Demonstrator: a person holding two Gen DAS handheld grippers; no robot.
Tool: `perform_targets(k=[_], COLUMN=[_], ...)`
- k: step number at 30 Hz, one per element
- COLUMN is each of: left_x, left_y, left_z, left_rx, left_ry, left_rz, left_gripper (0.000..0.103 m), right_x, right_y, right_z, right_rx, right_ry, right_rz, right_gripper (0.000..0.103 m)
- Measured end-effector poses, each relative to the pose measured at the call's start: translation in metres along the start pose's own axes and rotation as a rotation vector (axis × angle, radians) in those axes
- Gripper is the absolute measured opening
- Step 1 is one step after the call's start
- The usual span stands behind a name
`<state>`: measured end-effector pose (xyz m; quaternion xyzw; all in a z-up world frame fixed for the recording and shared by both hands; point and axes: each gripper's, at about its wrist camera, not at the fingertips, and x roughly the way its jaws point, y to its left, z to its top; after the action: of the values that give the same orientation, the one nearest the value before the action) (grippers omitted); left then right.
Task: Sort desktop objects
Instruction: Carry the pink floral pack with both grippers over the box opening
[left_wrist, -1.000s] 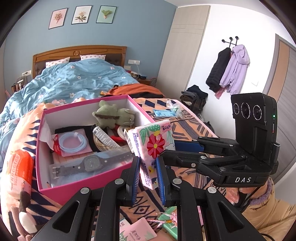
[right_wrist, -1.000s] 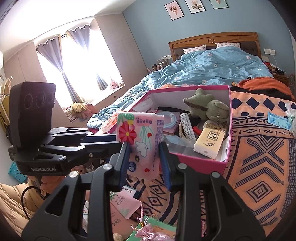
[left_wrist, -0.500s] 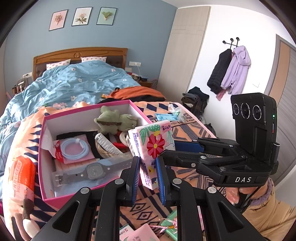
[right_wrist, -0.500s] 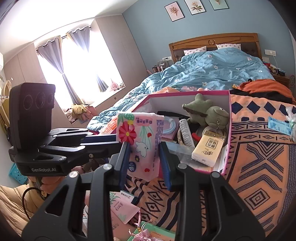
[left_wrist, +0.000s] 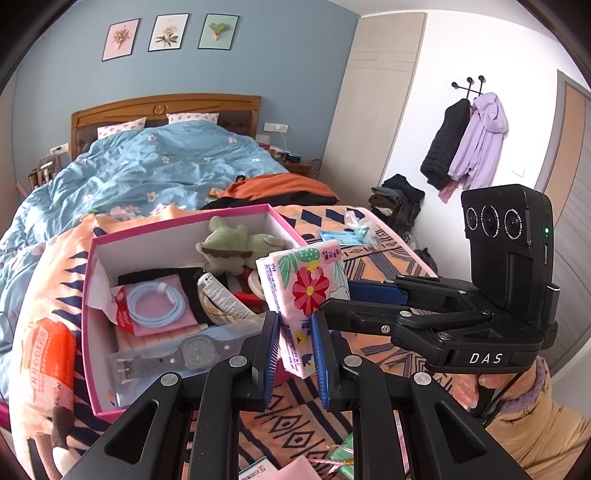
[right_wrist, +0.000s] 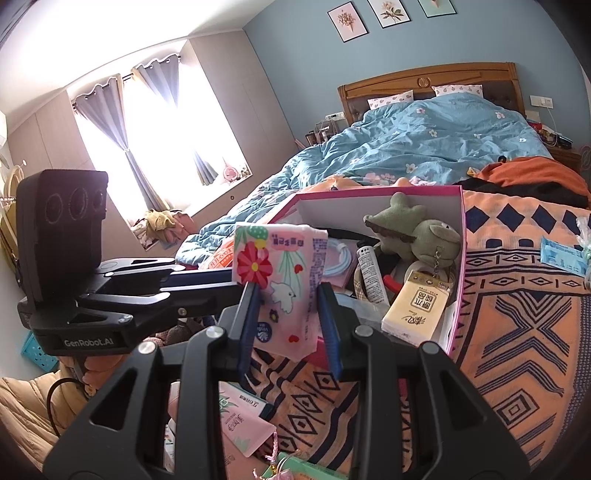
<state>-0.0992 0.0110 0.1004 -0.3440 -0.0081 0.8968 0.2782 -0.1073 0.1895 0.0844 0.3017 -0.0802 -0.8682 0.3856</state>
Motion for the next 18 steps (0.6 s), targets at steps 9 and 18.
perform_targets(k=[9,18], left_x=[0.010,0.016], left_y=[0.006,0.011], left_z=[0.004,0.006], left_rx=[-0.016,-0.025], left_ry=[0.010,0.017], left_rz=[0.006,0.009], left_gripper=[0.016,0.016], right_x=[0.008,0.014], right_y=[-0.009,-0.014], right_z=[0.003,0.005], right_rx=[0.024,0.038], right_ry=[0.004,0.013], right_rz=[0.005,0.000], right_gripper=[0.035,0.035])
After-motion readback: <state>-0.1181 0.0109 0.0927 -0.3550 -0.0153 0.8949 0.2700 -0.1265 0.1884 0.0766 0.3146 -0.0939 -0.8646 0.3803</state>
